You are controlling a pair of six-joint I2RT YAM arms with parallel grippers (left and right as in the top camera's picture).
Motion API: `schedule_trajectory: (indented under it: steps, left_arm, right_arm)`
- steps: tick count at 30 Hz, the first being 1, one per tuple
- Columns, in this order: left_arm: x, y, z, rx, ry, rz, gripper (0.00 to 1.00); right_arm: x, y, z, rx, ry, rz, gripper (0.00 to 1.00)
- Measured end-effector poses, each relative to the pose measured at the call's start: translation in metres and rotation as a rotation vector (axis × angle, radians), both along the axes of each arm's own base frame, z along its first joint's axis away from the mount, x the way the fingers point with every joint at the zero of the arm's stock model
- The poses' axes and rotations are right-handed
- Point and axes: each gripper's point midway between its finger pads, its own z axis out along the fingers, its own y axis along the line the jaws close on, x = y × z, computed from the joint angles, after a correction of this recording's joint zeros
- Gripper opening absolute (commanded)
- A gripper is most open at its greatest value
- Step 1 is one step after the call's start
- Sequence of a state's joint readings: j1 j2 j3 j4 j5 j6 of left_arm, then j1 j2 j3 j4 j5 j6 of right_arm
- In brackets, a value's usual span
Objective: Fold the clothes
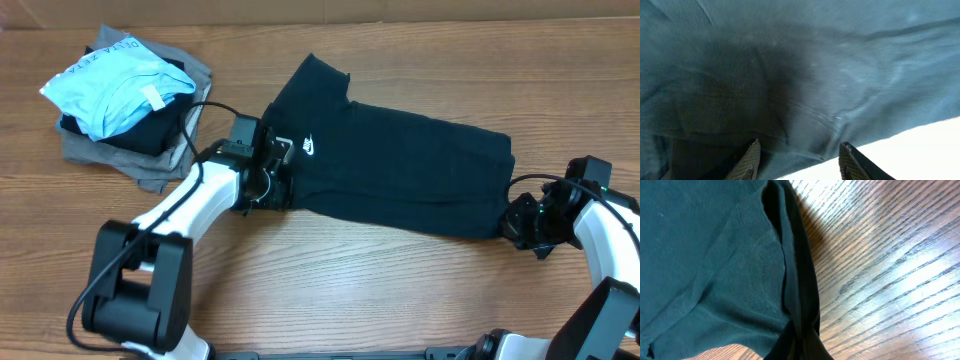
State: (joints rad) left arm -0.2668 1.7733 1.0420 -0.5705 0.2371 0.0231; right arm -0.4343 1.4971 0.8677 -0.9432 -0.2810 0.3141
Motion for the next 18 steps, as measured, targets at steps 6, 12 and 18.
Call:
schedule_trajectory:
  steps: [6, 12, 18]
  left_arm:
    - [-0.003, 0.001, -0.016, 0.01, 0.043, 0.013, 0.18]
    - [-0.005, -0.003, -0.015, -0.016, 0.062, 0.022, 0.4]
    - [0.002, -0.007, -0.005, -0.033, 0.054, 0.034, 0.43]
  right_arm:
    - [0.0, 0.0, 0.0, 0.0, 0.001, 0.0, 0.04]
    - [0.0, 0.0, 0.0, 0.0, 0.0, 0.0, 0.04]
    - [0.0, 0.0, 0.0, 0.0, 0.002, 0.001, 0.04]
